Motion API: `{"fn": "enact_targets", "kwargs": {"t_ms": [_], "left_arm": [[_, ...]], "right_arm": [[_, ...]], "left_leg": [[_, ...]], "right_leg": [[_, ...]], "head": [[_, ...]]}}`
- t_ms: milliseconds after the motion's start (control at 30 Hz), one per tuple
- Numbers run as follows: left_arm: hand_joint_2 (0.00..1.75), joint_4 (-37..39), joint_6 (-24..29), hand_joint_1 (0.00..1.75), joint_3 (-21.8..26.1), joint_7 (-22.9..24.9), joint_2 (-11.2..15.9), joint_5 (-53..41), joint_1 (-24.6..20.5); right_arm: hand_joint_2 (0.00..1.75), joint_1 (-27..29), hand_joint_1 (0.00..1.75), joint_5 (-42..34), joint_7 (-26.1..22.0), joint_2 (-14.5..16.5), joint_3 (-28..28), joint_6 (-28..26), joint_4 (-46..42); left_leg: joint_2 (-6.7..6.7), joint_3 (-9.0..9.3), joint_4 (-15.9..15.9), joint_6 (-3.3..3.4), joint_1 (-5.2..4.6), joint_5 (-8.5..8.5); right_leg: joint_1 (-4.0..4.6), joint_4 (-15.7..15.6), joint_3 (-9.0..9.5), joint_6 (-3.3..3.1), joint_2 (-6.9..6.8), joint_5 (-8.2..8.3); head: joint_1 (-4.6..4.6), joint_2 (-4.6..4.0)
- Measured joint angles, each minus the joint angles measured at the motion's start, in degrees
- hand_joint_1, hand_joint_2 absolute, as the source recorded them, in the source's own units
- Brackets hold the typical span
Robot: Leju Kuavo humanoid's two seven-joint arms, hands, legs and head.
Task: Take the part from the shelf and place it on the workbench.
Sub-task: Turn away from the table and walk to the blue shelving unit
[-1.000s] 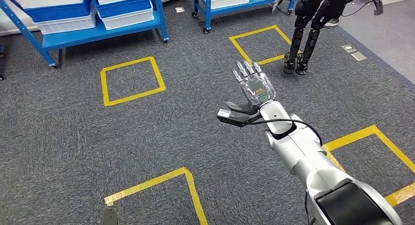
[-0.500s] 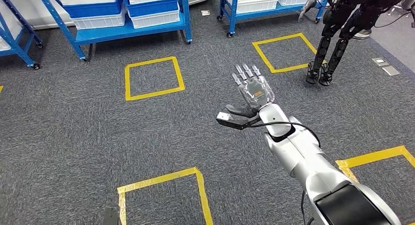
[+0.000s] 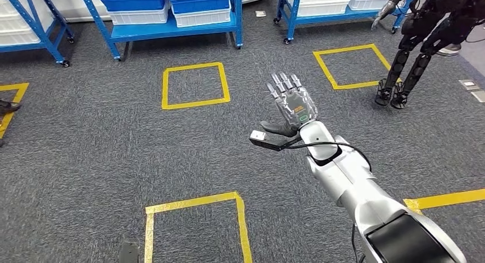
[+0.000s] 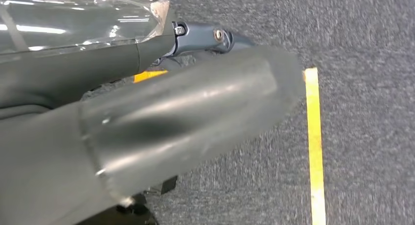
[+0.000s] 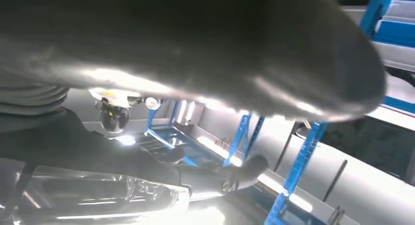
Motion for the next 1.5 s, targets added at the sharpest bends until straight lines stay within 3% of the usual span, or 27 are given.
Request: {"fn": "enact_targets", "kwargs": {"t_ms": [67,100,167,233,267,300,367,400,433,500,567,633,700,767,833,933,967,1033,1067,1100,1167,1233,1267,1300,1400,1433,1500], "left_arm": [[0.0,0.0,0.04,0.0,-0.02,0.05,-0.01,0.02,-0.02],[0.0,0.0,0.05,0.0,-0.04,0.07,-0.03,0.03,-0.06],[0.0,0.0,0.04,0.0,-0.08,0.1,-0.1,0.03,-0.12],[0.0,0.0,0.02,0.0,-0.1,0.2,-0.14,0.03,-0.1],[0.0,0.0,-0.02,0.0,-0.1,0.26,-0.14,0.03,-0.08],[0.0,0.0,-0.06,0.0,-0.1,0.3,-0.16,0.03,-0.07],[0.0,0.0,-0.12,0.0,-0.1,0.33,-0.16,0.03,-0.08],[0.0,0.0,-0.13,0.0,-0.1,0.34,-0.16,0.03,-0.08],[0.0,0.0,-0.13,0.0,-0.1,0.34,-0.15,0.03,-0.08],[0.0,0.0,-0.13,0.0,-0.11,0.34,-0.14,0.03,-0.04],[0.0,0.0,-0.08,0.0,-0.11,0.37,-0.11,0.03,0.04],[0.0,0.0,-0.02,0.0,-0.13,0.38,-0.09,0.03,0.02],[0.0,0.01,-0.01,0.0,-0.17,0.39,-0.08,0.03,-0.01],[0.0,0.02,-0.02,0.0,-0.22,0.39,-0.07,0.03,0.08],[0.0,0.01,-0.01,0.0,-0.34,0.4,-0.03,0.03,0.11],[0.0,0.0,0.01,0.0,-0.61,0.39,0.03,0.03,-0.1],[0.0,0.01,0.02,0.0,-0.65,0.39,0.03,0.03,-0.15],[0.0,0.02,0.02,0.0,-0.67,0.4,0.02,0.03,-0.12],[0.0,0.02,0.02,0.0,-0.67,0.4,0.01,0.03,-0.1],[0.0,0.02,0.02,0.0,-0.69,0.4,-0.01,0.03,-0.13],[0.0,0.02,0.0,0.0,-0.85,0.4,-0.11,0.03,-0.23],[0.0,0.02,-0.02,0.0,-1.0,0.41,-0.22,0.03,-0.26],[0.0,0.02,-0.01,0.0,-1.02,0.42,-0.25,0.03,-0.25],[0.0,0.02,-0.06,0.0,-1.03,0.42,-0.25,0.03,-0.23],[0.0,0.02,-1.52,0.0,-1.07,0.29,-0.24,0.25,-0.22],[0.0,0.02,-2.23,0.0,-1.1,0.15,-0.23,0.36,-0.21],[0.0,0.02,-3.03,0.0,-1.18,-0.09,-0.21,0.5,-0.14]], "right_arm": [[0.0,-0.06,0.0,0.0,0.11,0.03,0.15,-0.1,-0.01],[0.0,-0.09,0.0,0.0,0.15,-0.03,0.23,-0.16,-0.01],[0.0,0.1,0.0,0.0,0.19,-0.25,0.43,-0.25,0.05],[0.0,0.55,0.0,0.0,0.22,-0.45,0.64,-0.26,0.2],[0.0,0.73,0.0,0.0,0.24,-0.53,0.74,-0.26,0.28],[0.0,0.82,0.0,-0.01,0.27,-0.58,0.82,-0.26,0.35],[0.0,0.81,0.0,-0.01,0.31,-0.69,0.93,-0.26,0.42],[0.0,0.8,0.0,-0.01,0.32,-0.72,0.98,-0.26,0.44],[0.0,0.83,0.0,-0.01,0.32,-0.7,1.05,-0.27,0.45],[0.0,0.88,0.0,0.0,0.32,-0.57,1.25,-0.29,0.47],[0.0,0.78,0.0,0.0,0.33,-0.46,1.37,-0.31,0.46],[0.0,0.71,0.0,0.0,0.33,-0.42,1.43,-0.33,0.47],[0.0,0.82,0.0,0.0,0.33,-0.47,1.51,-0.34,0.5],[0.0,0.97,0.0,0.0,0.33,-0.53,1.61,-0.34,0.53],[0.0,1.0,0.0,0.0,0.33,-0.53,1.67,-0.34,0.54],[0.0,0.73,0.0,-0.01,0.34,-0.6,1.68,-0.34,0.54],[0.0,0.67,0.0,-0.01,0.35,-0.62,1.69,-0.34,0.54],[0.0,0.67,0.0,0.0,0.35,-0.56,1.71,-0.34,0.53],[0.0,0.66,0.0,0.0,0.34,-0.53,1.72,-0.34,0.52],[0.0,0.6,0.0,0.0,0.33,-0.51,1.73,-0.33,0.52],[0.0,0.52,0.0,-0.01,0.31,-0.62,1.78,-0.25,0.52],[0.0,0.8,0.0,-0.02,0.24,-0.76,1.86,-0.09,0.55],[0.0,1.02,0.0,-0.02,0.19,-0.85,1.9,-0.05,0.55],[0.0,1.2,0.0,-0.02,0.12,-0.91,1.92,-0.06,0.56],[0.0,1.28,0.0,-0.02,0.07,-1.0,1.9,-0.3,0.53],[0.0,1.32,0.0,-0.01,0.14,-0.96,1.92,-0.34,0.5],[0.0,1.44,0.0,0.0,0.34,-0.83,1.99,-0.38,0.46]], "left_leg": [[-0.72,0.15,-0.67,0.75,0.32,0.58],[-1.09,0.23,-0.98,1.1,0.51,0.86],[-1.96,0.1,-1.13,1.44,0.6,1.12],[-3.12,-0.08,-1.1,1.38,0.62,1.25],[-3.75,-0.13,-1.08,1.28,0.67,1.34],[-4.36,-0.15,-1.04,1.11,0.75,1.43],[-5.43,-0.29,-0.92,0.53,0.84,1.56],[-5.83,-0.44,-0.88,0.16,0.82,1.65],[-6.14,-0.62,-0.9,-0.23,0.77,1.79],[-6.7,-0.91,-1.15,-0.94,0.89,2.18],[-5.91,-1.47,-0.36,-1.45,1.12,1.59],[-3.72,-3.69,4.61,-1.79,1.14,-1.49],[-2.51,-7.27,12.57,-2.04,1.11,-5.2],[-2.35,-8.65,15.97,-2.01,1.1,-5.83],[-1.7,-5.73,11.08,-1.53,0.98,-2.89],[1.44,-0.4,1.26,-0.48,0.18,0.2],[1.74,0.0,0.29,-0.31,-0.06,0.16],[0.84,0.15,-0.27,0.07,-0.03,0.32],[0.35,0.41,-0.74,0.39,0.14,0.54],[-0.1,0.73,-1.26,0.75,0.34,0.8],[-1.07,1.18,-1.93,1.24,0.58,1.12],[-2.2,1.24,-1.97,1.32,0.67,1.12],[-2.77,1.26,-1.95,1.29,0.76,1.09],[-3.32,1.3,-1.9,1.19,0.91,1.03],[-4.61,1.25,-1.34,0.22,1.17,0.23],[-4.85,1.1,-1.08,-0.22,1.1,-0.24],[-5.08,0.97,-0.74,-0.96,1.05,-1.1]], "right_leg": [[-0.11,1.18,-0.57,0.35,1.12,-0.9],[-0.23,3.26,-1.5,0.37,2.16,-2.07],[-0.68,10.35,-4.68,0.22,3.79,-5.22],[-1.05,15.48,-6.93,0.65,4.07,-6.76],[-1.25,15.06,-6.64,1.16,4.11,-6.29],[-1.51,12.28,-5.23,1.77,4.27,-5.02],[-2.04,4.3,-1.29,2.77,5.76,-2.08],[-2.12,1.49,0.01,2.85,6.4,-1.09],[-2.12,0.19,0.54,2.68,6.86,-0.64],[-1.91,0.0,0.44,1.91,6.25,-0.3],[-2.04,-0.14,0.46,1.09,5.45,0.06],[-2.02,-0.26,0.48,0.3,4.65,0.24],[-1.65,-0.24,0.43,-0.04,3.69,0.18],[-1.35,-0.22,0.45,-0.15,2.68,0.1],[-1.15,-0.22,0.61,-0.28,1.82,-0.03],[-0.41,-0.17,0.72,-0.15,0.72,-0.29],[-0.18,-0.2,0.71,-0.03,0.29,-0.35],[-0.03,-0.45,0.8,0.27,-0.41,-0.68],[-0.06,-0.02,0.65,0.45,0.01,-1.16],[-0.08,1.46,0.03,0.57,0.94,-2.03],[-0.32,8.33,-3.08,0.52,3.31,-4.71],[-0.68,15.71,-6.87,0.59,4.15,-6.85],[-0.93,17.02,-7.81,0.94,4.21,-6.84],[-1.24,15.91,-7.67,1.56,4.22,-5.82],[-2.24,4.54,-3.49,3.44,4.55,-0.52],[-2.38,1.81,-2.38,3.4,4.73,0.4],[-2.26,-0.07,-1.53,2.46,4.88,0.61]], "head": [[0.05,0.0],[0.11,0.0],[0.18,0.0],[0.2,0.0],[0.2,0.0],[0.2,0.0],[0.25,0.0],[0.22,0.0],[0.17,0.0],[0.09,0.0],[-0.01,0.0],[-0.29,0.0],[-0.44,0.0],[-0.45,0.0],[-0.45,0.0],[-0.37,0.0],[-0.34,0.0],[-0.32,0.0],[-0.31,0.0],[-0.24,0.0],[-0.06,0.0],[0.05,0.0],[0.07,0.0],[0.07,0.0],[0.28,0.0],[0.26,0.0],[0.01,0.0]]}}
